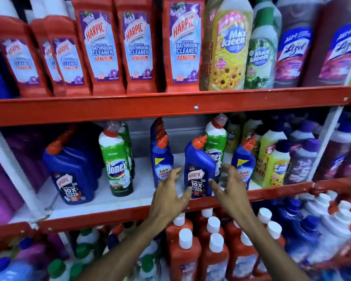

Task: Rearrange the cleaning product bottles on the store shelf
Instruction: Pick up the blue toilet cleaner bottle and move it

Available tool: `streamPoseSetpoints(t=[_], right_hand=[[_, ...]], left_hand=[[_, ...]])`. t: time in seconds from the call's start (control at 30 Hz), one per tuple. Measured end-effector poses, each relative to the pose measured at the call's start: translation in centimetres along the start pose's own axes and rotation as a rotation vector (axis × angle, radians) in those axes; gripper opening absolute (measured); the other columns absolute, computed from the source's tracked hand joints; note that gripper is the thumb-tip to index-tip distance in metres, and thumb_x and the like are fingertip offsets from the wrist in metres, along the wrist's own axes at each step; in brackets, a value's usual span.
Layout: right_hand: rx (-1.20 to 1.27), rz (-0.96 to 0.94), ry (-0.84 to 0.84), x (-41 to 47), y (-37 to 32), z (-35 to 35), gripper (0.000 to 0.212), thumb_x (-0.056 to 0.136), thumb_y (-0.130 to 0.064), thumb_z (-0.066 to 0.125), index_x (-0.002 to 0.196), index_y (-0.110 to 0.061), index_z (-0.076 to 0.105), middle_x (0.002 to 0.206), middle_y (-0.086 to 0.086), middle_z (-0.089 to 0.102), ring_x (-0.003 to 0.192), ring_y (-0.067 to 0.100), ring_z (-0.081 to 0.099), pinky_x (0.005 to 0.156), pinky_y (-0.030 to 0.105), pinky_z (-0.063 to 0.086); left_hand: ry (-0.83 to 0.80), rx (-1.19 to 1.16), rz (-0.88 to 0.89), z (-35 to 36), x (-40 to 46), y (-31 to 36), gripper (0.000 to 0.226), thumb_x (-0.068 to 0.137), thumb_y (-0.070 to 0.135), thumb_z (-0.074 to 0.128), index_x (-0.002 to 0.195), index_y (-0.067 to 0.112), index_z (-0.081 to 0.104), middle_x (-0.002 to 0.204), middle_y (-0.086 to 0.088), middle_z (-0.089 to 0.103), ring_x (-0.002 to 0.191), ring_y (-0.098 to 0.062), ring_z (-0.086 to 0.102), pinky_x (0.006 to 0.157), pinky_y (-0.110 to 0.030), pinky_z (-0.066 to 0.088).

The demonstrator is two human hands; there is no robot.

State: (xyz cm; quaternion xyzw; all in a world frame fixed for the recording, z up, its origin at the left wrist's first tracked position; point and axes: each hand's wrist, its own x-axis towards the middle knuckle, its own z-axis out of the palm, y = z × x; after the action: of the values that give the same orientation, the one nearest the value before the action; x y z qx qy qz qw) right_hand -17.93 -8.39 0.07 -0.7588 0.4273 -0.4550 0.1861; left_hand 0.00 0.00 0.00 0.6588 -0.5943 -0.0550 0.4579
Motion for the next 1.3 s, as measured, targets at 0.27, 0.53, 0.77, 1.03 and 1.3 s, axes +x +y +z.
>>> streamPoseSetpoints(t=[0.27, 0.53, 0.77, 1.03, 1.3], right_hand=[[0.116, 0.017, -0.210, 0.4, 1.2, 0.0, 0.039, 0.089, -0.017, 0.071, 0.127, -0.015, 0.058, 0.111, -0.004, 0.072, 0.093, -0.019, 0.063, 0.078, 0.003, 0.047], [0.168, -0.127, -0.161, -0.8, -2.1, 0.2, 0.042, 0.089, -0.019, 0.069, 0.128, -0.018, 0.055, 0.117, -0.006, 0.068, 0.101, 0.002, 0.067, 0.088, 0.028, 0.055], [0.257, -0.257, -0.162, -1.2, -9.4, 4.0, 0.040, 0.091, -0.030, 0.066, 0.129, -0.021, 0.054, 0.122, -0.003, 0.068, 0.108, 0.015, 0.068, 0.091, 0.040, 0.055], [0.398, -0.304, -0.293, -3.4, -17.5, 14.5, 0.042, 0.089, -0.025, 0.064, 0.130, -0.017, 0.055, 0.122, 0.003, 0.069, 0.107, 0.018, 0.069, 0.093, 0.042, 0.055], [0.345, -0.283, -0.372, -4.5, -22.1, 22.6, 0.045, 0.088, -0.026, 0.064, 0.129, -0.009, 0.056, 0.121, 0.009, 0.066, 0.113, 0.024, 0.062, 0.096, 0.031, 0.048]], left_hand=[[0.052, -0.271, -0.136, 3.0, 1.9, -0.3, 0.055, 0.084, 0.004, 0.077, 0.132, 0.019, 0.057, 0.125, -0.004, 0.073, 0.111, -0.019, 0.072, 0.096, -0.046, 0.062], [0.340, -0.377, 0.013, 0.8, -0.9, -0.9, 0.059, 0.084, 0.000, 0.079, 0.133, 0.028, 0.062, 0.122, 0.014, 0.074, 0.101, 0.001, 0.073, 0.090, -0.018, 0.058], [0.572, -0.286, 0.089, -6.9, -3.5, -2.6, 0.060, 0.085, 0.027, 0.081, 0.138, 0.041, 0.057, 0.122, 0.017, 0.073, 0.102, -0.009, 0.075, 0.088, -0.035, 0.061], [0.774, -0.115, -0.012, -16.3, -7.7, -9.2, 0.054, 0.086, 0.033, 0.073, 0.134, 0.051, 0.056, 0.132, -0.003, 0.072, 0.113, -0.026, 0.073, 0.102, -0.046, 0.057], [0.765, -0.101, -0.121, -21.4, -9.0, -14.7, 0.056, 0.085, 0.037, 0.069, 0.139, 0.036, 0.052, 0.120, 0.047, 0.061, 0.102, 0.003, 0.070, 0.091, -0.052, 0.062]])
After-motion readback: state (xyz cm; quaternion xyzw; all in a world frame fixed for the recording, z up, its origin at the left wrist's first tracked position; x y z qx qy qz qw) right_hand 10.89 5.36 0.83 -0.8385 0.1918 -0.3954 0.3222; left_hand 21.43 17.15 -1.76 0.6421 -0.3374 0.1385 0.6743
